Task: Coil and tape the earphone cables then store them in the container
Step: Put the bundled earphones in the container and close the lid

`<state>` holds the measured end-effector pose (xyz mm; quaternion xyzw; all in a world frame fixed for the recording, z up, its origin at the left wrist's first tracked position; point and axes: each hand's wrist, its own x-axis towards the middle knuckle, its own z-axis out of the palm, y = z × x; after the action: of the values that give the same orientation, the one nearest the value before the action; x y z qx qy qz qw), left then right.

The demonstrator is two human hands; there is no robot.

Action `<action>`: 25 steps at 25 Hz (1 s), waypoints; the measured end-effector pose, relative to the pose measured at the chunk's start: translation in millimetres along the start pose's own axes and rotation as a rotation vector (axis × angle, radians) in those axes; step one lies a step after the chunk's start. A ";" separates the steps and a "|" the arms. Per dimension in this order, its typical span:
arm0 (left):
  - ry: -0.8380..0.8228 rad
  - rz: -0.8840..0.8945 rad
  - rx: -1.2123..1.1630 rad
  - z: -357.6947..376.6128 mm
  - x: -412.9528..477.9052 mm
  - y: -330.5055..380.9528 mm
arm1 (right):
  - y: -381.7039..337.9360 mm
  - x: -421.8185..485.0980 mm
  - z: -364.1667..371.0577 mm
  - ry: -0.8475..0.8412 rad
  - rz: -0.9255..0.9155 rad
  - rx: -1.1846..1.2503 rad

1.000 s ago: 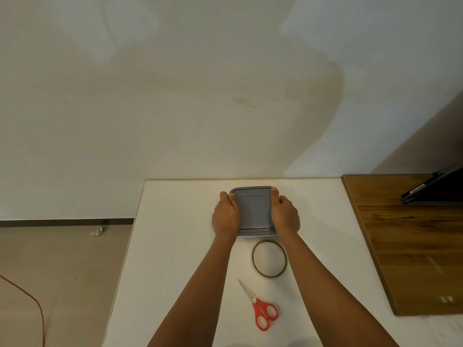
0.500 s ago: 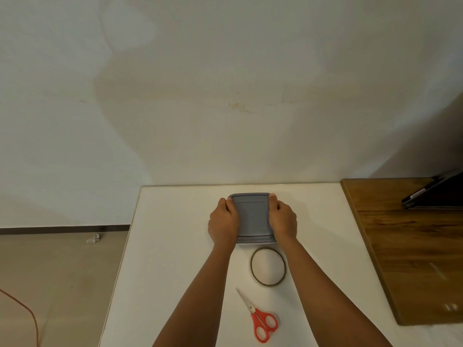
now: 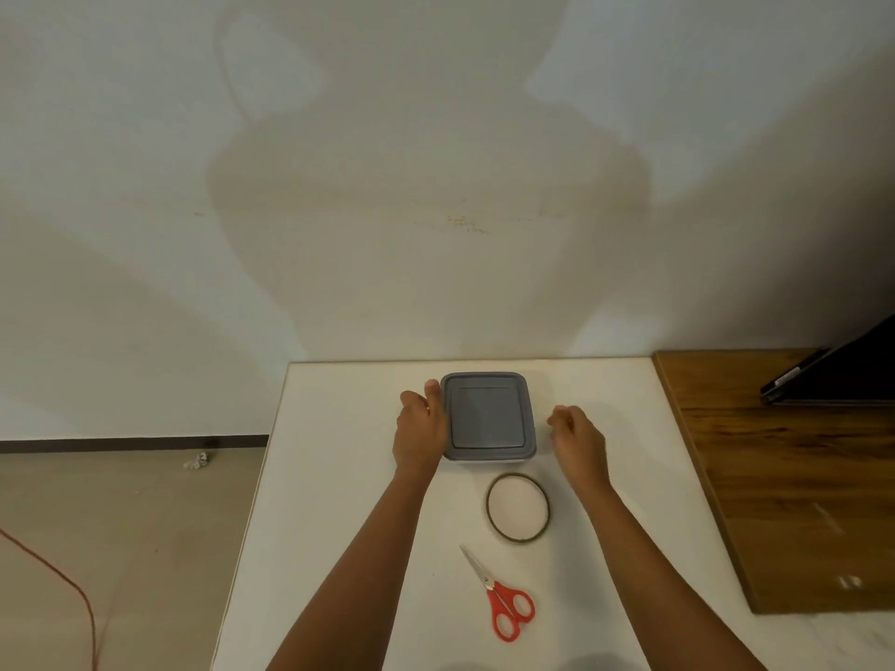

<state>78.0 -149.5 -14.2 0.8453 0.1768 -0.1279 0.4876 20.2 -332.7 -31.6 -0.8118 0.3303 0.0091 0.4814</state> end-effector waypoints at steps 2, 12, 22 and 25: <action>0.030 0.023 0.002 -8.3 -11.1 -8.9 | 24.9 -31.3 -9.6 0.041 -0.157 -0.186; -0.082 -0.158 -0.258 -1.6 -45.1 -22.1 | 56.3 -60.0 -27.9 0.206 0.000 0.067; -0.063 -0.184 -0.322 7.1 -31.3 -17.3 | 27.1 11.2 -13.3 0.334 0.297 0.426; -0.059 -0.147 -0.303 5.0 -34.9 -15.7 | 28.6 -15.6 -17.5 0.288 0.268 0.311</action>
<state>39.6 -152.6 -15.3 0.7426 0.2411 -0.1601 0.6039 -12.9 -347.4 -39.2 -0.6697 0.4977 -0.0940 0.5431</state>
